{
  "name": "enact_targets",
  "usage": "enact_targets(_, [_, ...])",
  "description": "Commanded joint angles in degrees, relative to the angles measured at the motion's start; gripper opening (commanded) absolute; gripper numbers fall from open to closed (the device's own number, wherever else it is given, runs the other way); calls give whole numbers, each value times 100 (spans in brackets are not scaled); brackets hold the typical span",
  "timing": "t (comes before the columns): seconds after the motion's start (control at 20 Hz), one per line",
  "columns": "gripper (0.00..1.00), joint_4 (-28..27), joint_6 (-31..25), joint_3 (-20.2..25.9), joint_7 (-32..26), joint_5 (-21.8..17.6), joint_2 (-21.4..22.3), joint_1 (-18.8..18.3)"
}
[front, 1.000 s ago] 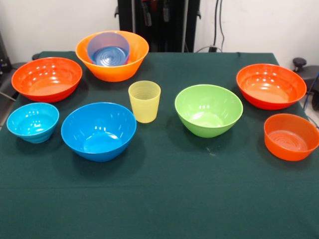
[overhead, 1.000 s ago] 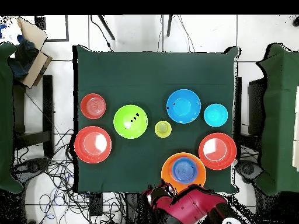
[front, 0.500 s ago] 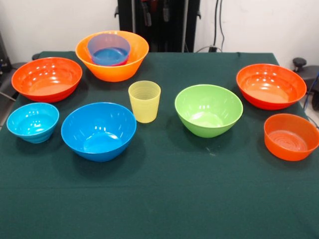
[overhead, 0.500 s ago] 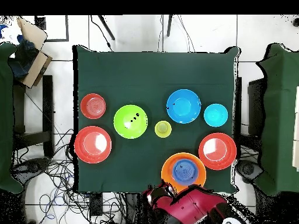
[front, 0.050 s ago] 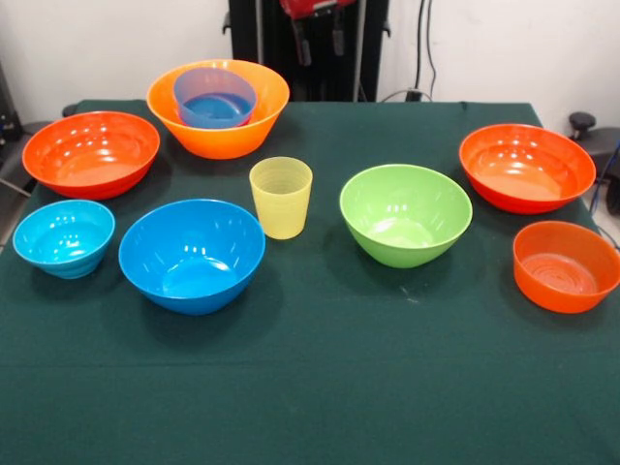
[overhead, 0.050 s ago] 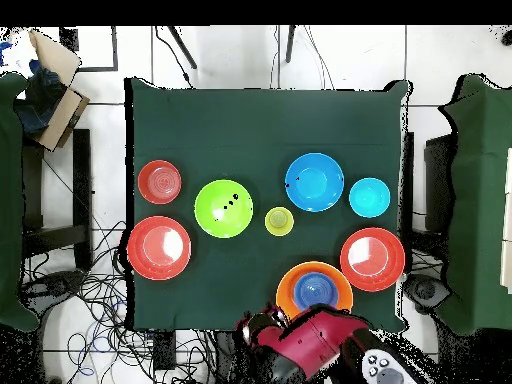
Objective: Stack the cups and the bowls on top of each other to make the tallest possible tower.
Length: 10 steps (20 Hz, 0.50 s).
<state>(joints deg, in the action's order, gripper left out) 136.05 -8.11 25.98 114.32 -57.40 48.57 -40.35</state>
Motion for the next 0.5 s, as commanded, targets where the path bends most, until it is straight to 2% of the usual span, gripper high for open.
enact_targets(0.05, [100, -1181, 531, -463, 594, -377, -979, 477])
enact_targets(0.25, [100, -1402, 890, -828, 594, -389, -1260, 718])
enact_targets(0.5, [100, -1280, 920, -729, 301, -362, -1319, 450])
